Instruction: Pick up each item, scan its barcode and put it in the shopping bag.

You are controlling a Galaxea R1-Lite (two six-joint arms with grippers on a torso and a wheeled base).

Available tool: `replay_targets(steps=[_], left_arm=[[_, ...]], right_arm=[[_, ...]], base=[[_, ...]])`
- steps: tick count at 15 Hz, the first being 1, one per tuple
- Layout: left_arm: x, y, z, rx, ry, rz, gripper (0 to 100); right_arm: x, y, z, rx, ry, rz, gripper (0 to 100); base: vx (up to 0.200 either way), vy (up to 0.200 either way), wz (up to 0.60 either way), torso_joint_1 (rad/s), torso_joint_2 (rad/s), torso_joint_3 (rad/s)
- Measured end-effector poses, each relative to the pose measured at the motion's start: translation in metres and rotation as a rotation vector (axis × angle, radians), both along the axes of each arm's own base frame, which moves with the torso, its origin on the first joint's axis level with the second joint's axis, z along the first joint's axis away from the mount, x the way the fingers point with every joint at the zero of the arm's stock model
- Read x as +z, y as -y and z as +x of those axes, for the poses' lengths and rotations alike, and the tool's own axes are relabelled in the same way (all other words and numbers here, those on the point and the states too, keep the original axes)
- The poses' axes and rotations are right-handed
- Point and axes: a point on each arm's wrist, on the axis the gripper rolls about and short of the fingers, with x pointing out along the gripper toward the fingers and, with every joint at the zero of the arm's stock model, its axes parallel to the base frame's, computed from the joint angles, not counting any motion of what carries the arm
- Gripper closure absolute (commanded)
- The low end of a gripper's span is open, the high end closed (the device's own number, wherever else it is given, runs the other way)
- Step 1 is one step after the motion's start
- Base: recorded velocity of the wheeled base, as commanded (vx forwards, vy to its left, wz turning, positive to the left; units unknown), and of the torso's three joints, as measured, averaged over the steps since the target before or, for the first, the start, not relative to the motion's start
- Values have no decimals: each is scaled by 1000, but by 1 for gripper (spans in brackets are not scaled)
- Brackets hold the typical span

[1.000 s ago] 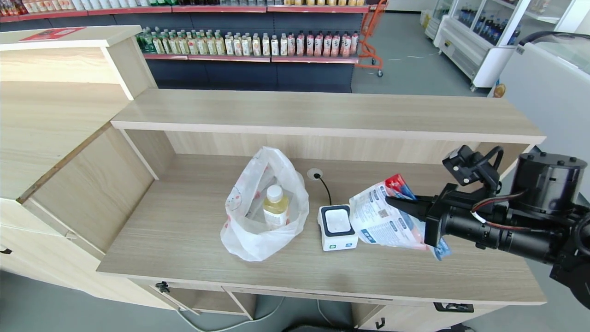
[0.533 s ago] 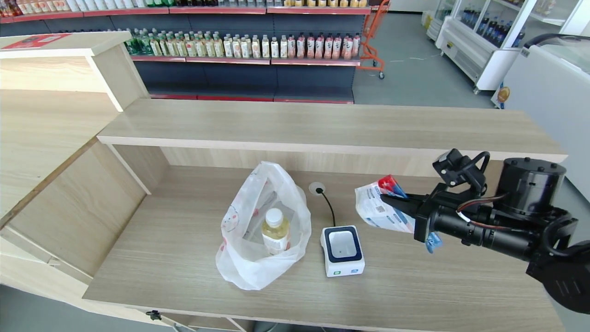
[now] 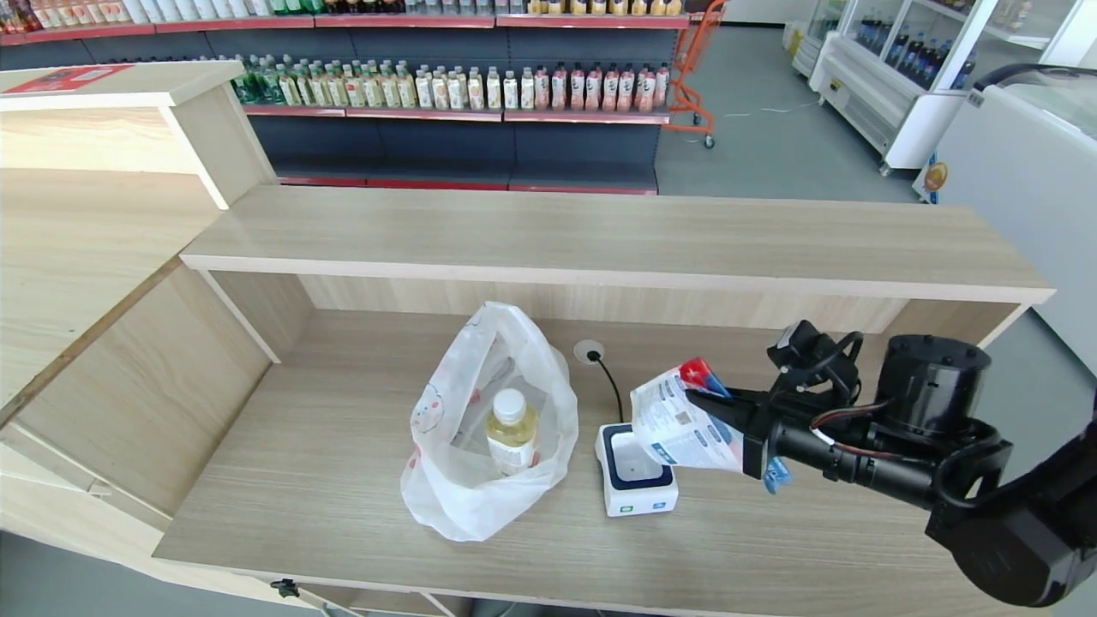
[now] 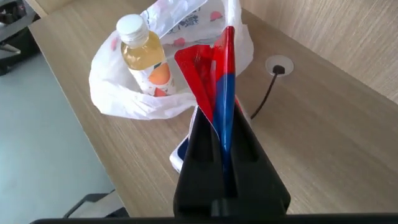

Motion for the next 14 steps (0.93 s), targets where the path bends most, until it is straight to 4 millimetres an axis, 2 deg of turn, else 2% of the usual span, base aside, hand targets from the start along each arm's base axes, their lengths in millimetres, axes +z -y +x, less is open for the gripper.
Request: replay_targets(steps=[3,7,10,14], left_arm=[[0,0,0,1,0,0,0],[0,0,0,1,1,0,0],[0,0,0,1,1,0,0],[0,0,0,0,0,0,0]], right_arm=[[-17,-5,12,5,113,14,100],[-52,-10,13,88,107,-78,100],[-61,-14,13,107,106,-105,100],[-57,-20,24,110,149,-92,100]], base=[[0,0,0,0,0,0],[0,0,0,0,0,0],[0,0,0,0,0,0],[0,0,0,0,0,0]])
